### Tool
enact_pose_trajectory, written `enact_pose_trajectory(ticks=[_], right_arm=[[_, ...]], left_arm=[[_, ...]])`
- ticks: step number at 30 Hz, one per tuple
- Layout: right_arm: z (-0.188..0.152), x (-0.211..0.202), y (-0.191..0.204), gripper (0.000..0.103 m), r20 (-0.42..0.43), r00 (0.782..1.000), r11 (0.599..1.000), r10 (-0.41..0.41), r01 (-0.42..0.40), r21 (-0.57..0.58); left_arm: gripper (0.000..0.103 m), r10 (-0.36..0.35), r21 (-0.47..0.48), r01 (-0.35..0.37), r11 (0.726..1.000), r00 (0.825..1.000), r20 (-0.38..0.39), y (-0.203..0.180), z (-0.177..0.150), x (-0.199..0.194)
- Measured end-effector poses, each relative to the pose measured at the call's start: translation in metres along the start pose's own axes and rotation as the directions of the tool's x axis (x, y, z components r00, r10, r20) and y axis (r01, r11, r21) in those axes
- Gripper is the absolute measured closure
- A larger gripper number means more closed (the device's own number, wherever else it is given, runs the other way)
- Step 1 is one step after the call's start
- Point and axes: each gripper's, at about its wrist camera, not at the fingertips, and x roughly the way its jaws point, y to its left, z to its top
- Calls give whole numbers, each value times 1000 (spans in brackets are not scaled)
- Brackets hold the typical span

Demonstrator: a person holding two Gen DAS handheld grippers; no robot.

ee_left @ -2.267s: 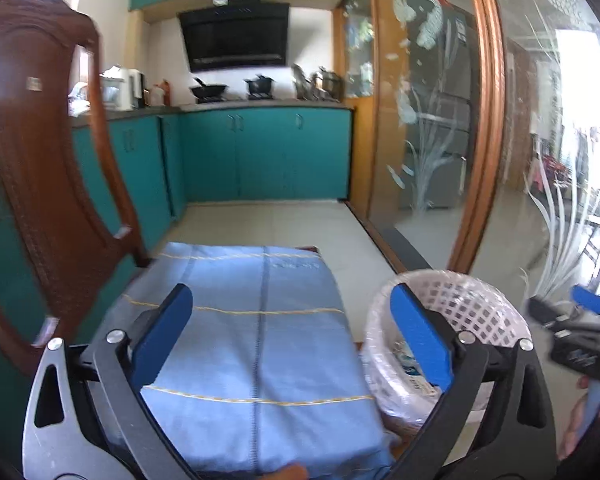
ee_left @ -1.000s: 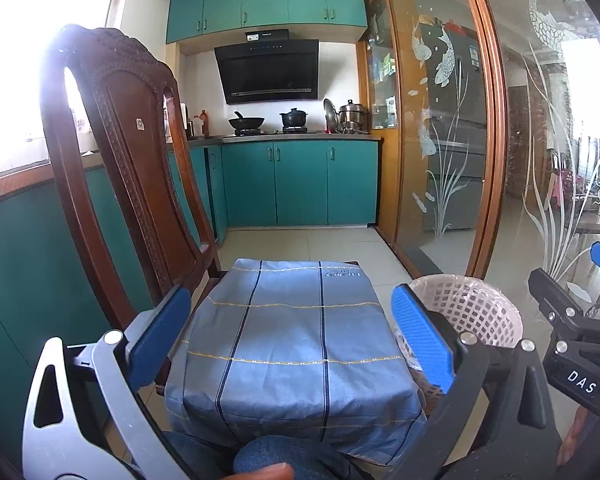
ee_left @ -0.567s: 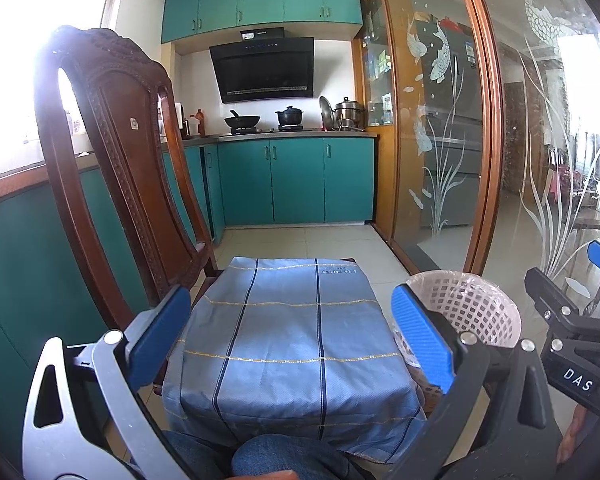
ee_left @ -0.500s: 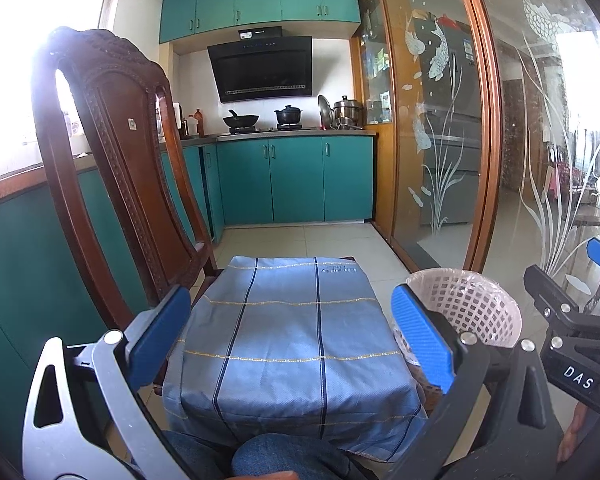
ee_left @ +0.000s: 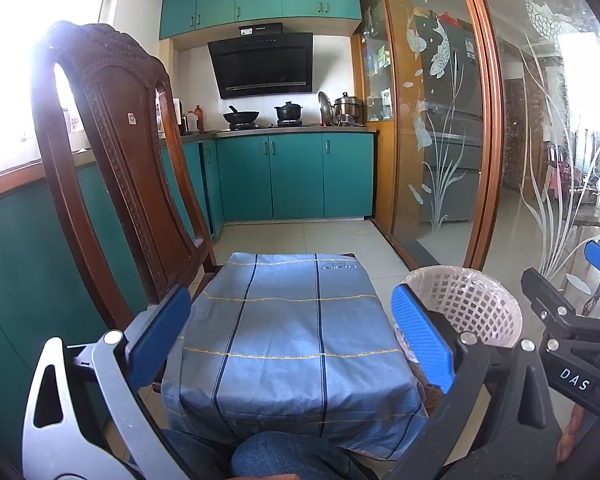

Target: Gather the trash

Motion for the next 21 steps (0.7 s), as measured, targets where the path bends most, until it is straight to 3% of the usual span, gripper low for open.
enact_pose_trajectory(ticks=[21], right_arm=[[-1, 13, 4, 3, -30, 1000, 1000, -6, 5, -17]], left_arm=[[3, 18, -17, -18, 1000, 1000, -18, 4, -6, 15]])
